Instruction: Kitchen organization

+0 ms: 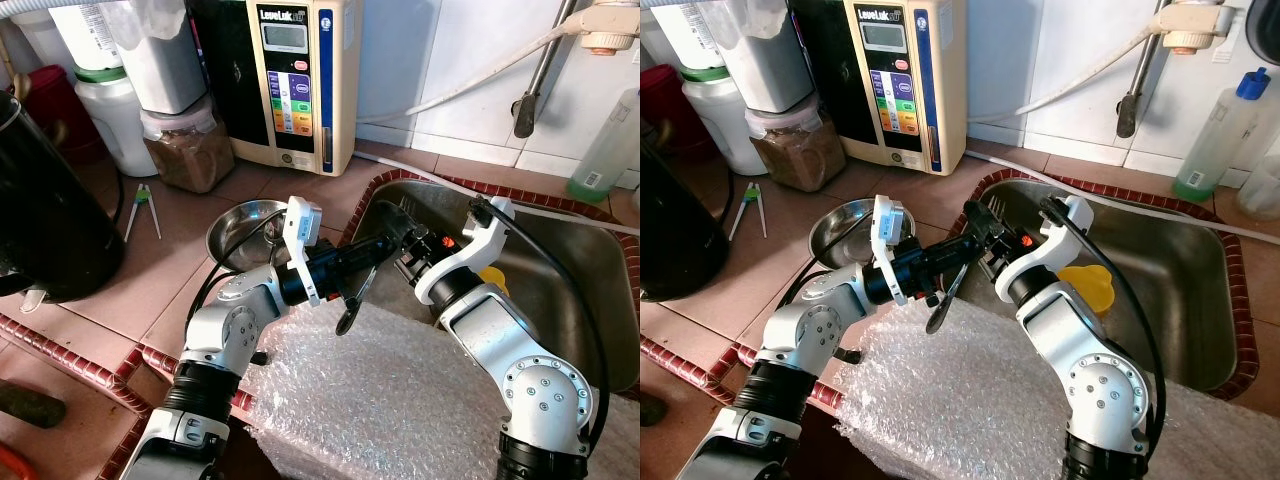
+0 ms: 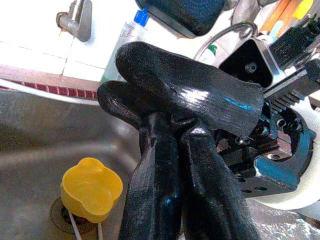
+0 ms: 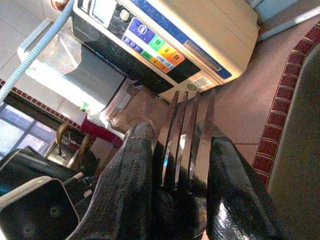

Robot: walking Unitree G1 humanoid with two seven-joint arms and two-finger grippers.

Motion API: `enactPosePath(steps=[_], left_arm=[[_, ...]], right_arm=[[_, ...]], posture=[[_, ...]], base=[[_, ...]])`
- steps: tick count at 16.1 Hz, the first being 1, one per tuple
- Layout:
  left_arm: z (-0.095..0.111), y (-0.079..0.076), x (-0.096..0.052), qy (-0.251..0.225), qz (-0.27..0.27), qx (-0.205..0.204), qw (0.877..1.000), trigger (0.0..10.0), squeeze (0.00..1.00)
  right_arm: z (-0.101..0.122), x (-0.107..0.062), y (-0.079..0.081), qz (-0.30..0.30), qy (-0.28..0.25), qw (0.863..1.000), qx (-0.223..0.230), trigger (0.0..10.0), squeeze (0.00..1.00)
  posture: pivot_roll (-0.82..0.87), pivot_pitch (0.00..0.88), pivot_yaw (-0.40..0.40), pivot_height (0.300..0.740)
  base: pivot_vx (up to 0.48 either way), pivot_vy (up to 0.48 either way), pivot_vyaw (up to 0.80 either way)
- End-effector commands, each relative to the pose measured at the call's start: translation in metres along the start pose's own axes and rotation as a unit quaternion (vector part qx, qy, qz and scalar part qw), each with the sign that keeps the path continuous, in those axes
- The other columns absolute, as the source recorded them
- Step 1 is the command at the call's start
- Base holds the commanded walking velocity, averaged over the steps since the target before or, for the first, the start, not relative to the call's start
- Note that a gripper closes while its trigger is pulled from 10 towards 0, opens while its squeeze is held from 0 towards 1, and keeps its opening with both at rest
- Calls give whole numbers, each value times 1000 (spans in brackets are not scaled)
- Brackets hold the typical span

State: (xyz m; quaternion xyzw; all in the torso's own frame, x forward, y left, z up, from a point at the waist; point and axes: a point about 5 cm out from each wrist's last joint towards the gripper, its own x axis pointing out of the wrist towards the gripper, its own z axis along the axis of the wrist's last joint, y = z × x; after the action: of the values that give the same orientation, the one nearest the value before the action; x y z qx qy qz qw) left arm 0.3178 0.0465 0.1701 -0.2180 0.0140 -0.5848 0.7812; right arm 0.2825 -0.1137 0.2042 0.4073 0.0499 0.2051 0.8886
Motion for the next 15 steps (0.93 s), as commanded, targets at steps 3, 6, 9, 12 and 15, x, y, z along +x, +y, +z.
enactPosePath(steps=[3,6,9,12,15], left_arm=[[11,0,-1,-12,-1,40,999,314,0],[10,0,-2,-11,0,43,999,3490,0],[10,3,-4,-13,12,39,999,10000,1000],[9,3,-3,-10,11,40,999,10000,1000],[8,3,-4,-6,14,42,999,10000,1000]], right_arm=[[13,-6,-28,-87,-31,996,-11,0,0],[14,-7,-30,-90,-36,995,-11,0,0],[18,-7,-30,-91,-48,995,-12,0,0],[18,-7,-31,-93,-49,994,-12,0,0],[22,-10,-33,-103,-63,992,-24,0,0]], posture=[[-110,54,64,740],[-107,54,63,740],[-107,55,64,740],[-106,57,64,740],[-108,61,64,740]], base=[[0,0,0],[0,0,0],[0,0,0],[0,0,0],[0,0,0]])
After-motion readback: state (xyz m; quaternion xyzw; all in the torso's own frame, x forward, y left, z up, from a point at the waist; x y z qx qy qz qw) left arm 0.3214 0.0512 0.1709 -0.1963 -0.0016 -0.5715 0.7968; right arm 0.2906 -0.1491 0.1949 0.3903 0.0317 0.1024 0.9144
